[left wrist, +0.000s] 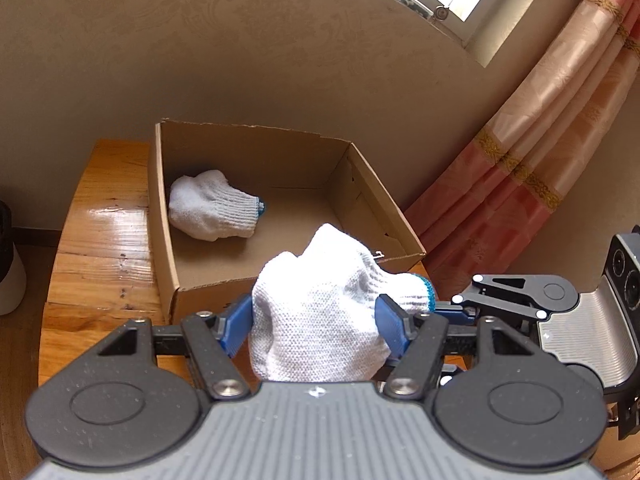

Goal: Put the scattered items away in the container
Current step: 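Lift the held glove with both tools and carry it over the box, then lower the glove into the box and open both tools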

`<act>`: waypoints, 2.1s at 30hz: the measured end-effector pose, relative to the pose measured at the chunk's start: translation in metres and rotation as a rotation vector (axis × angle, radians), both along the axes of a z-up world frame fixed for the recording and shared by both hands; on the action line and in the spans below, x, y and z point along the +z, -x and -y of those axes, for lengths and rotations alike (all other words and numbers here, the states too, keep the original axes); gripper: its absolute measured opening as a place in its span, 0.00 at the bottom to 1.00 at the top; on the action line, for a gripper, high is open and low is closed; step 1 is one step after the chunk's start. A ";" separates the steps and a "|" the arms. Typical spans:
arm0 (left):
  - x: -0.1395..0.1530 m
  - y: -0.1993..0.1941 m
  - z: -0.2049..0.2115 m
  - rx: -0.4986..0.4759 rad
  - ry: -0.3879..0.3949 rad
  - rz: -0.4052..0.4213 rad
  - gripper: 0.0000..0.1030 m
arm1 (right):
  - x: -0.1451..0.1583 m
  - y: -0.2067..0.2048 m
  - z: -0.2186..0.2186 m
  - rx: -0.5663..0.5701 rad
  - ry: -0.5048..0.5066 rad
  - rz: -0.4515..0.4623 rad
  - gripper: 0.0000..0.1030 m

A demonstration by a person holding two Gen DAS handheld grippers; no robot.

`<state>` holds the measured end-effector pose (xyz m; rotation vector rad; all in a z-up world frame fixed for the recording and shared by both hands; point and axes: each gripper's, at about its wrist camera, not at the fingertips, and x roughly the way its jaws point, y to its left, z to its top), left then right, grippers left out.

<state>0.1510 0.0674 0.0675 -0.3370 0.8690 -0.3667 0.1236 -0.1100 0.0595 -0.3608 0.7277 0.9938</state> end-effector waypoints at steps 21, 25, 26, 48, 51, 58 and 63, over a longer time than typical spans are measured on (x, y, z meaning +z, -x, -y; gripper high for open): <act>0.005 -0.116 0.033 0.012 0.067 -0.067 0.63 | 0.016 -0.109 0.011 -0.060 0.057 0.018 0.48; -0.001 -0.144 0.039 0.012 0.072 -0.088 0.64 | 0.015 -0.136 0.008 -0.073 0.077 0.010 0.48; -0.002 -0.151 0.041 0.012 0.073 -0.093 0.64 | 0.013 -0.142 0.007 -0.074 0.086 0.008 0.48; -0.091 -0.242 0.055 0.011 0.088 -0.275 0.64 | -0.065 -0.236 -0.001 -0.164 0.139 -0.174 0.48; -0.095 -0.246 0.055 0.012 0.093 -0.283 0.64 | -0.071 -0.238 -0.003 -0.165 0.146 -0.172 0.48; -0.103 -0.258 0.054 0.019 0.106 -0.293 0.64 | -0.075 -0.239 -0.005 -0.165 0.155 -0.150 0.49; -0.106 -0.261 0.052 0.025 0.103 -0.283 0.66 | -0.078 -0.236 -0.006 -0.167 0.166 -0.125 0.49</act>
